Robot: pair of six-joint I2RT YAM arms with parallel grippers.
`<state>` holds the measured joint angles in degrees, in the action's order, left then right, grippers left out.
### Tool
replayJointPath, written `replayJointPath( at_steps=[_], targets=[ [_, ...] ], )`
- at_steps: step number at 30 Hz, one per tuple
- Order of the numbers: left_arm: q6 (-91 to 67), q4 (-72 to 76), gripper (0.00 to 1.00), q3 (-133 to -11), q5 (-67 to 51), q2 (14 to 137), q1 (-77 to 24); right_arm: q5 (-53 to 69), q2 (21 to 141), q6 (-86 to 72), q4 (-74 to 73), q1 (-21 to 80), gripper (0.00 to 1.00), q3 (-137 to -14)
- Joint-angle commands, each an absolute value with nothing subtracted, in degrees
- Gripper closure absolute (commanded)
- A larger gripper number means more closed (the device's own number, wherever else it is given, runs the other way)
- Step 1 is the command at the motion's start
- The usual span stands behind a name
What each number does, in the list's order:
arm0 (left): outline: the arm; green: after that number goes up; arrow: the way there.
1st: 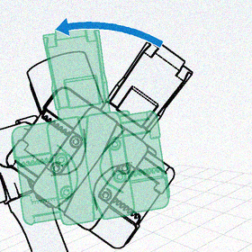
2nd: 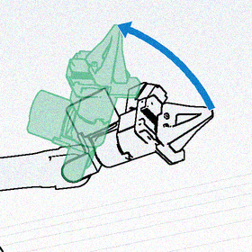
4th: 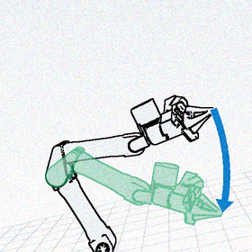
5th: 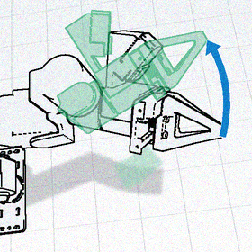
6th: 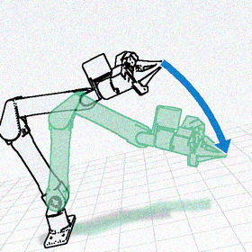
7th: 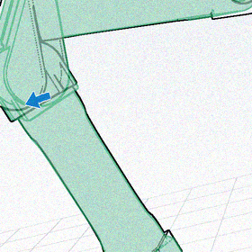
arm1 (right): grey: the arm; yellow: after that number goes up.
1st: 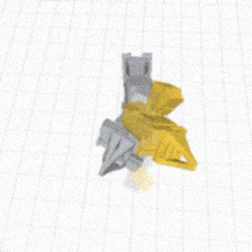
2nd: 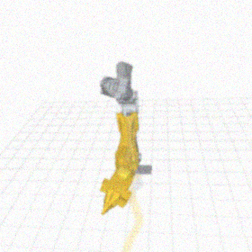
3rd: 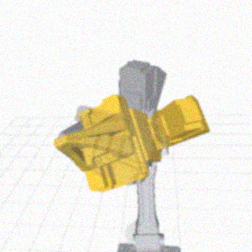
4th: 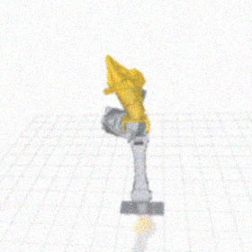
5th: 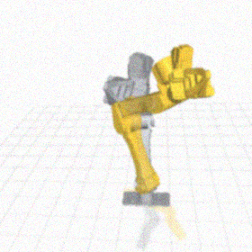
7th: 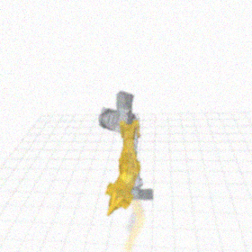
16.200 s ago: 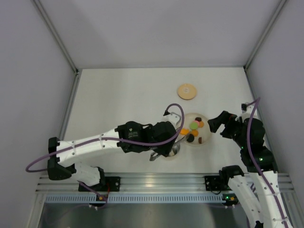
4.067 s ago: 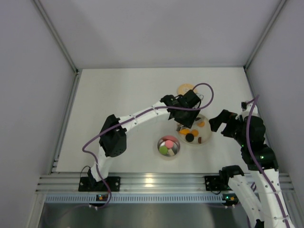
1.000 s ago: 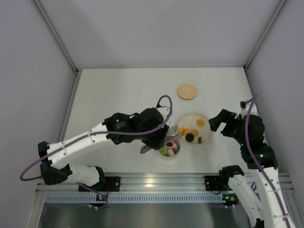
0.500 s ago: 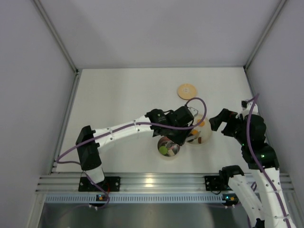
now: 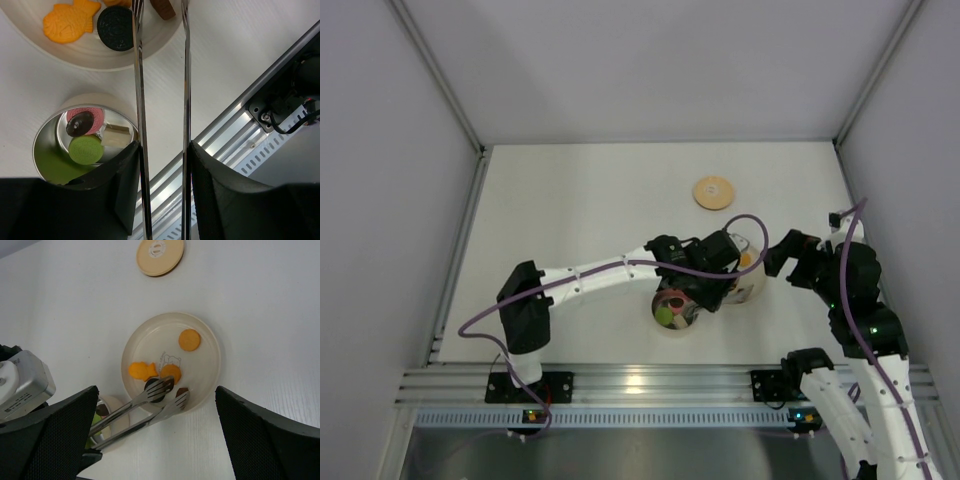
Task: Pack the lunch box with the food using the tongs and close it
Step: Pick up the fake food from the plate.
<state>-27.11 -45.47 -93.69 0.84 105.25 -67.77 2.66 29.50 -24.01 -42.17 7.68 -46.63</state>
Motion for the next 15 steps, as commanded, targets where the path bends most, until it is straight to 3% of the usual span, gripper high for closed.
replayJointPath(
  at_steps=[1, 10, 15],
  targets=[
    [-27.51, -42.1, 0.53, -96.06, 0.53, 105.99, -67.94, 2.29, 28.92, -23.12, -44.03, 6.94, 0.01, -48.43],
    [-27.42, -41.4, 0.54, -95.89, 0.79, 107.49, -67.94, 2.37, 28.74, -23.03, -44.21, 7.03, 0.01, -48.43],
    [-27.33, -41.66, 0.6, -95.98, 1.14, 107.14, -67.94, 2.29, 28.74, -23.03, -44.12, 6.94, 0.0, -48.43]
  ],
)
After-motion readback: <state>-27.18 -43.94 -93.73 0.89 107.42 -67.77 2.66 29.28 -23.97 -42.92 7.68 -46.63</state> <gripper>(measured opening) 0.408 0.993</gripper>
